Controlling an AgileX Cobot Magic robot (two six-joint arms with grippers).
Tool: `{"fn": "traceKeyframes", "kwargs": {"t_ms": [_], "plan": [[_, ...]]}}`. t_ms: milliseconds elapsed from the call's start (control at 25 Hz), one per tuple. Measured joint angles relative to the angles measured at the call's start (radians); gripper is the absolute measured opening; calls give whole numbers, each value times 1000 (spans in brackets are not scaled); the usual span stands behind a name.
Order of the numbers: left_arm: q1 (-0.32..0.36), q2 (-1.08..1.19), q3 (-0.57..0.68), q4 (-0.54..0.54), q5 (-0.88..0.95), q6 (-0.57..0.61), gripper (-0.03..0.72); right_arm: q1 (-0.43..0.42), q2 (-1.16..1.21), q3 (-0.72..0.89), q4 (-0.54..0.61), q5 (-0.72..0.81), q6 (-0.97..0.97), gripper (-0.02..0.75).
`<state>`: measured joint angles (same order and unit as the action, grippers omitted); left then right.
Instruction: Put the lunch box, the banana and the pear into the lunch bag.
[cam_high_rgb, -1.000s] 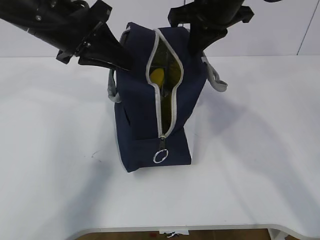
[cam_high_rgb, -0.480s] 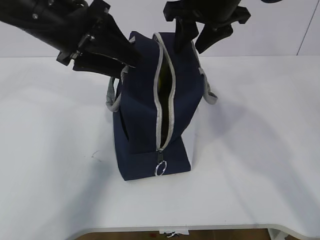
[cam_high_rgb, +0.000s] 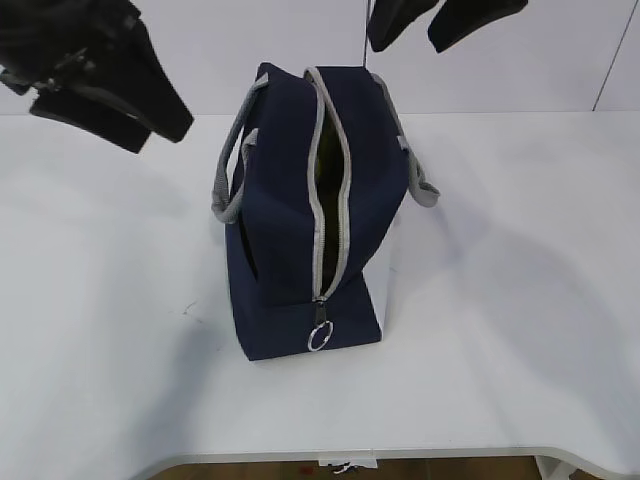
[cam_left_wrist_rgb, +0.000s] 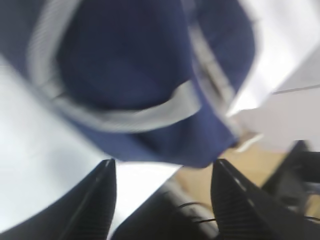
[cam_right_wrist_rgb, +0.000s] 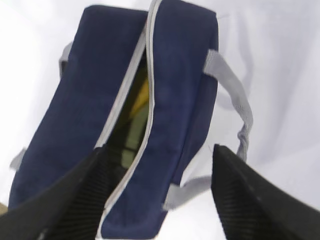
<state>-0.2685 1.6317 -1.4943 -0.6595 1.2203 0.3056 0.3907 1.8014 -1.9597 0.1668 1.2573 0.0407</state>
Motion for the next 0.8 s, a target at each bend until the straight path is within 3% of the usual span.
{"fn": "traceKeyframes", "kwargs": {"t_ms": [280, 400, 600, 800], "plan": [[0, -116, 20, 269, 11, -93, 414, 2, -175, 231, 1, -11, -28, 501], [0, -174, 75, 286, 13, -95, 399, 3, -264, 390, 15, -124, -41, 501], [0, -243, 140, 290, 21, -97, 396, 4, -417, 712, 15, -437, -104, 501], [0, -269, 149, 290, 21, -98, 394, 4, -449, 866, 5, -639, -117, 501]]}}
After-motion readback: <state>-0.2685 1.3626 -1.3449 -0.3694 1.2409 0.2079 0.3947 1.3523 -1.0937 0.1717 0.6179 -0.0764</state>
